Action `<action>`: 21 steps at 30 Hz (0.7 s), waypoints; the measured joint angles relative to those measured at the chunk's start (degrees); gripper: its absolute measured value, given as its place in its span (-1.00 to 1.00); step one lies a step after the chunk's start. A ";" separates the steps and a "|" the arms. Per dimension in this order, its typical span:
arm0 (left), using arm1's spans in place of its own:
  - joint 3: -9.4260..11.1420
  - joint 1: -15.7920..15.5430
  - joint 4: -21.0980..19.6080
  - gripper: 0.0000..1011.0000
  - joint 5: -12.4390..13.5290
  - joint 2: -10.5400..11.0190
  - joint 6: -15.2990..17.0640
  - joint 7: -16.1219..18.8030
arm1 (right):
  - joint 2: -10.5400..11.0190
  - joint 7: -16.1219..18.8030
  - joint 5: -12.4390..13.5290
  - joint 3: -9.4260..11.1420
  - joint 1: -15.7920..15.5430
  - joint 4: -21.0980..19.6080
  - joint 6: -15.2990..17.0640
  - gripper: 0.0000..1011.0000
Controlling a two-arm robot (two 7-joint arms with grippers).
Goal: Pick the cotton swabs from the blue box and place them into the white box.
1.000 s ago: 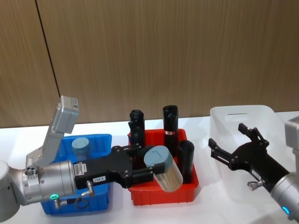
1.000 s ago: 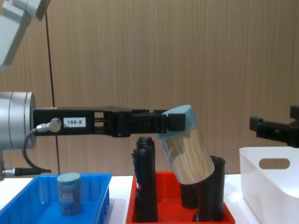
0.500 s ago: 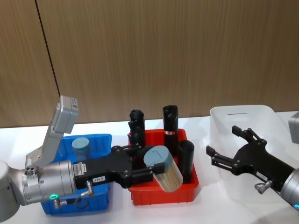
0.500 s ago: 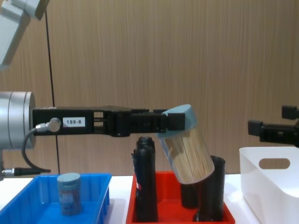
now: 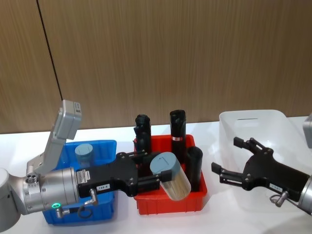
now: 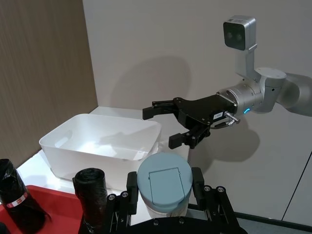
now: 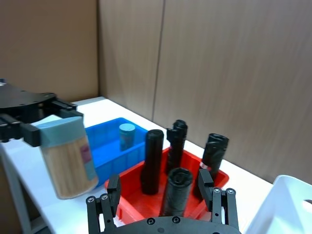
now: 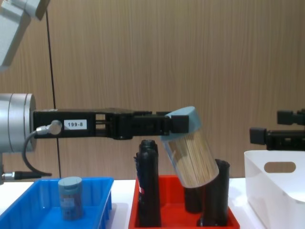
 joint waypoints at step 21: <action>0.00 0.00 0.00 0.31 0.01 0.00 0.01 0.00 | -0.91 8.66 -2.90 -2.82 3.39 1.10 1.38 0.98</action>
